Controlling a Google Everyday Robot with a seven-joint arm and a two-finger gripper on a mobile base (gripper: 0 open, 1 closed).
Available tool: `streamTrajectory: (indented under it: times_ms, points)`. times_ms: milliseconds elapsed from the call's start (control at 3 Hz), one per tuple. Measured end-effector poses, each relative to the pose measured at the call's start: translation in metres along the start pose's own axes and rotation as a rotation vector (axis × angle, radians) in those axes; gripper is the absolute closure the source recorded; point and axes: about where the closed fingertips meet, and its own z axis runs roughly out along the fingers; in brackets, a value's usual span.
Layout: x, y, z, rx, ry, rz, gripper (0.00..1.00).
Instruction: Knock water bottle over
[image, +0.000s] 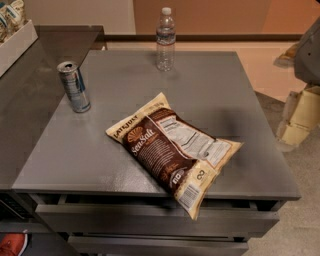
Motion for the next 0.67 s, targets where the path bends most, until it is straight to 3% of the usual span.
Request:
streamTrajectory:
  times_ms: [667]
  points:
    - [-0.008, -0.004, 0.010, -0.004, -0.030, 0.019, 0.00]
